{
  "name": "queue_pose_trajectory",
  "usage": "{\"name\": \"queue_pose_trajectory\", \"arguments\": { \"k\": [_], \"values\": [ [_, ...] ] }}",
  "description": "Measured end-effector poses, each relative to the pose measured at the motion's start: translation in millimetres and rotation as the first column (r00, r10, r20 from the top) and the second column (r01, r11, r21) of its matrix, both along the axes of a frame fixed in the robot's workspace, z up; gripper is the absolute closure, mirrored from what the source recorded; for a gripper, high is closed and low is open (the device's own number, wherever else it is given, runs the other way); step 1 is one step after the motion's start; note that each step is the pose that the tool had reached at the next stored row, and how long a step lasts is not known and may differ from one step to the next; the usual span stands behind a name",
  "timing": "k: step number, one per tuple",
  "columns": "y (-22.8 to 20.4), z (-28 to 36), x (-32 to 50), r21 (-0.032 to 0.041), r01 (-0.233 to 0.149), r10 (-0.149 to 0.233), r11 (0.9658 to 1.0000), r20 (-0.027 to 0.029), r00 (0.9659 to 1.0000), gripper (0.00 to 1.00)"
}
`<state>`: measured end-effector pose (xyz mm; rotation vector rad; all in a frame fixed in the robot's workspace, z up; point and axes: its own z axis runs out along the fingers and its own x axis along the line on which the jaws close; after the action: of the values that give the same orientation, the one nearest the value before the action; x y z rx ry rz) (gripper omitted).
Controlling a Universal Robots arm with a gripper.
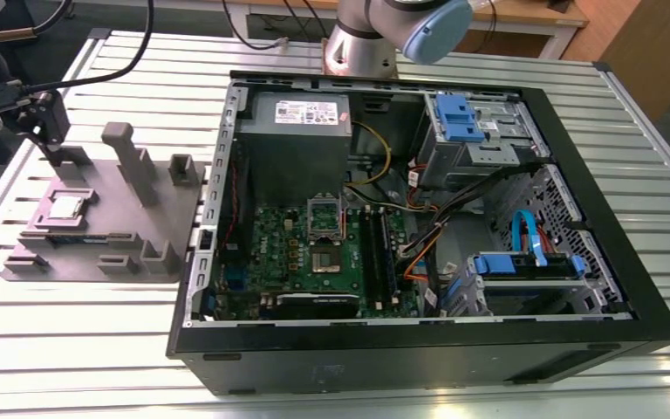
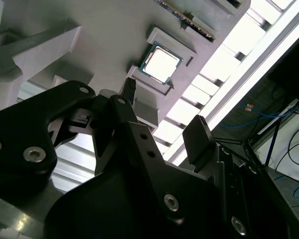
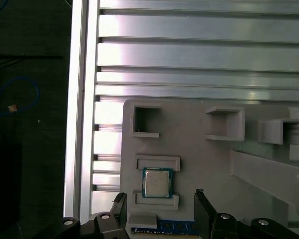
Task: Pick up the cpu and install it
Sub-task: 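Pick up the cpu and move it towards the insertion slot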
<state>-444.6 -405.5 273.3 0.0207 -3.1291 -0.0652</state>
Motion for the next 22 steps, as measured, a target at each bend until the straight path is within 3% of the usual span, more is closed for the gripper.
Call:
{"name": "queue_pose_trajectory", "arguments": {
  "k": [3, 7, 17, 22],
  "values": [
    [0.0, -0.3, 2.7, -0.0001, -0.009, 0.009, 1.0, -0.0001, 1.0, 0.35],
    [0.0, -3.0, 4.1, 0.0, -0.053, 0.053, 0.9986, 0.0001, 0.9986, 0.35],
    [-1.5, -20.3, 4.2, 0.0002, -0.053, 0.053, 0.9986, 0.0, 0.9986, 0.35],
    [-1.7, -24.2, 3.4, 0.0001, -0.053, 0.053, 0.9986, -0.0002, 0.9986, 0.35]
  ]
}}
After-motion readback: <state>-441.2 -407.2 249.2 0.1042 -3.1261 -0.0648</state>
